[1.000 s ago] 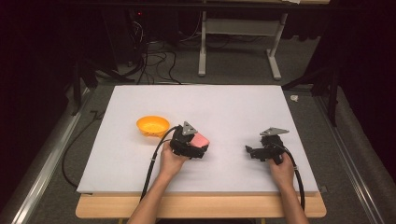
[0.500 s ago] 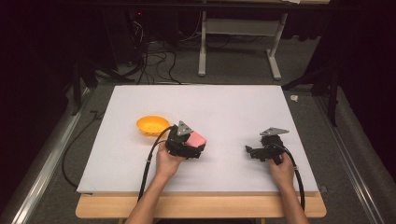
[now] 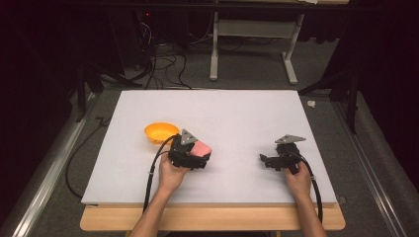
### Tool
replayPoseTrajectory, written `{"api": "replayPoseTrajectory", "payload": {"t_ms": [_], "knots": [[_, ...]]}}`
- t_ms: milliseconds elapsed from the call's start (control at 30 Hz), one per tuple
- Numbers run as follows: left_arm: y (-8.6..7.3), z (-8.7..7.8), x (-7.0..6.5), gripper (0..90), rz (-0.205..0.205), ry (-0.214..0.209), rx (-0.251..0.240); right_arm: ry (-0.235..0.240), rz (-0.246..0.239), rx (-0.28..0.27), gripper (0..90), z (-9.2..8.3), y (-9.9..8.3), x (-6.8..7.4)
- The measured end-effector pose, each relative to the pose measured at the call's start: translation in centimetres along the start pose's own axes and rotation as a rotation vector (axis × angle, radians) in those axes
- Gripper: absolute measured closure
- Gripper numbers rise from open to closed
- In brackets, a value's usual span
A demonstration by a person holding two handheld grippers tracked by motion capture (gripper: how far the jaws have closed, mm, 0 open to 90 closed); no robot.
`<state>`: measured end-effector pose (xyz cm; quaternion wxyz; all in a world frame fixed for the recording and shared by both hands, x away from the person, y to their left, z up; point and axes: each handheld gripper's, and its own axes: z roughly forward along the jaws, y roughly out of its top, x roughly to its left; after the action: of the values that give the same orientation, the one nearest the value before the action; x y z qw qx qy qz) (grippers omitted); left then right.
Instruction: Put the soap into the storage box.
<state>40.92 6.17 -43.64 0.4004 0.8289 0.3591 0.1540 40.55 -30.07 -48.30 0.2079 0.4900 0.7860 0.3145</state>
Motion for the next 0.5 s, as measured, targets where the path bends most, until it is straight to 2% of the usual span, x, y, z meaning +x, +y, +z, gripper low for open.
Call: {"api": "replayPoseTrajectory", "payload": {"t_ms": [167, 467, 500], "knots": [[-0.4, -0.6, 0.3, 14.0, -0.009, 0.022, 0.002, 0.0, 0.0, 0.0, 14.2, 0.0, 0.0, 0.0], [-1.0, -1.9, 0.9, 14.0, -0.045, 0.043, -0.022, 0.0, 0.0, 0.0, 14.3, 0.0, 0.0, 0.0], [-1.1, -2.3, 1.0, 14.0, -0.045, 0.057, -0.031, 0.0, -0.002, 0.0, 14.3, 0.0, 0.0, 0.0]]}}
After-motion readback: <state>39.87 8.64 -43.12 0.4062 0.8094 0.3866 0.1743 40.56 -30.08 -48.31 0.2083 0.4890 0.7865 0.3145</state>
